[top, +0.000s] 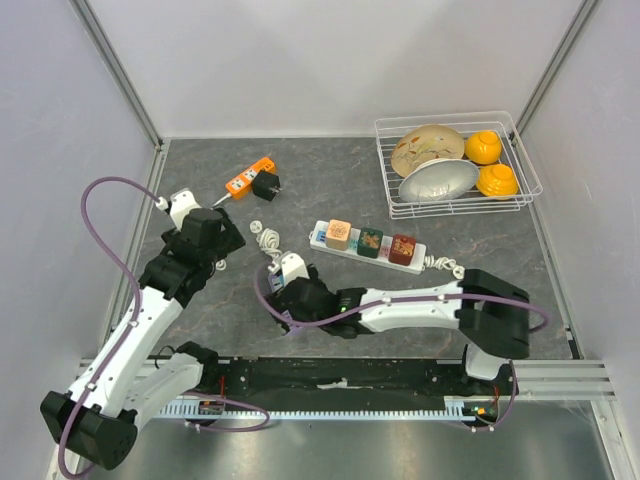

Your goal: Insert the plug

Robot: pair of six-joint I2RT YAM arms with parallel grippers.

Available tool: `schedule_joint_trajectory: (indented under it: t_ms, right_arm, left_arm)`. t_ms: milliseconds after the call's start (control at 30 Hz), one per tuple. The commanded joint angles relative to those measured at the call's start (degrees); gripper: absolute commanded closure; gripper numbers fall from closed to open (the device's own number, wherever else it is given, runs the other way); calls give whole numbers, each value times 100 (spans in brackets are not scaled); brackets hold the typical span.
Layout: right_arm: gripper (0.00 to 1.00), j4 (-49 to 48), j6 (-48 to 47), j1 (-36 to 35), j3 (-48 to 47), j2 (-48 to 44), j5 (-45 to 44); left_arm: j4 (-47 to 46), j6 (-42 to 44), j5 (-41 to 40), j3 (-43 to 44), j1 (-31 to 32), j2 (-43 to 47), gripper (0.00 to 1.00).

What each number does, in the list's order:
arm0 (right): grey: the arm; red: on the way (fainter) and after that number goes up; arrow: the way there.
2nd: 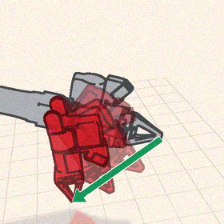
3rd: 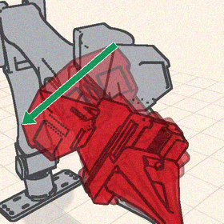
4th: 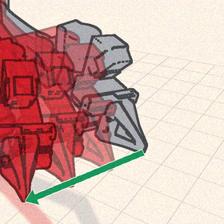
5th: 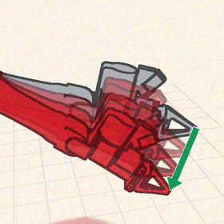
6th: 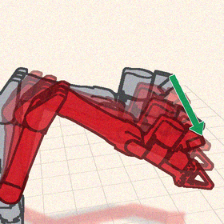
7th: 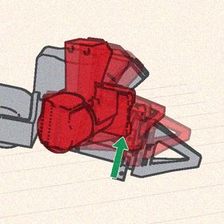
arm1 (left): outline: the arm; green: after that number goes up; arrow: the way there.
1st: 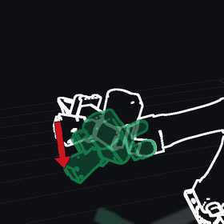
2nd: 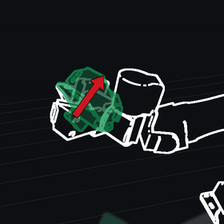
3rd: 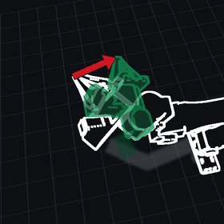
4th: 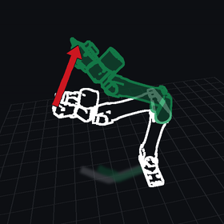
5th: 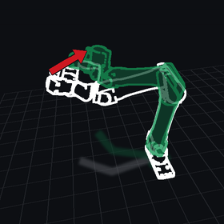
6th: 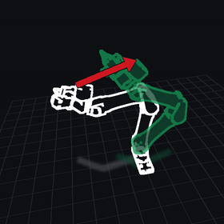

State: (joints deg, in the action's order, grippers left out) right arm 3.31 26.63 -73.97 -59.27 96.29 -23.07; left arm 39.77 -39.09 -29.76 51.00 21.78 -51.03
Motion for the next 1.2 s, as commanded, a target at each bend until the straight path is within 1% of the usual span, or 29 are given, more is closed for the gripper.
schedule_joint_trajectory:
  t_ms: [0,133,233,300,367,433,467,533,567,633,667,733,767,933,1033,1100,1133,1167]
  right_arm:
    - [2,494,422,-82,-550,618,-277]
    - [2,749,395,-100,-919,1040,-75]
    - [2,1083,395,-100,-1139,1295,-110]
    - [2,1241,352,-91,-1149,1331,-180]
    - [7,1321,273,-21,-1044,1200,-163]
    - [10,1330,124,154,-738,1024,38]
    - [14,1321,71,234,-640,841,126]
    - [20,1295,-139,470,-367,673,415]
    - [26,1295,-228,550,-297,515,487]
    - [34,1339,-465,743,-130,374,540]
    - [43,1382,-753,805,-86,234,532]
    - [50,1400,-1062,1015,124,110,540]
    - [52,1400,-1386,1095,213,-21,558]
    - [53,1383,-2126,1762,837,-400,637]
    - [47,1356,-2320,2140,1118,-794,611]
    - [40,1321,-2399,2282,1250,-945,750]
    - [33,1304,-2434,2395,1277,-1067,804]
    - [29,1269,-2452,2431,1294,-1129,856]
  left_arm:
    - [-672,507,-364,-100,-226,145,1]
    - [-672,578,-198,-90,-446,250,1]
    - [-699,552,49,-143,-622,295,1]
    - [-690,560,128,-143,-727,304,1]
    - [-699,552,172,-143,-772,312,1]
    - [-681,560,190,-152,-824,330,1]
    - [-690,552,216,-152,-842,339,1]
    - [-698,552,260,-143,-886,348,1]
    - [-699,560,304,-143,-903,339,1]
    - [-699,560,348,-143,-956,339,1]
    - [-699,560,357,-143,-965,339,1]
    - [-699,560,400,-152,-974,339,1]
    - [-707,569,409,-152,-974,339,1]
    - [-751,596,558,-178,-992,321,1]
    - [-795,639,664,-196,-1009,269,1]
    - [-856,683,752,-214,-1009,216,1]
    - [-883,753,874,-222,-1018,120,1]
    - [-918,789,945,-214,-1018,67,1]
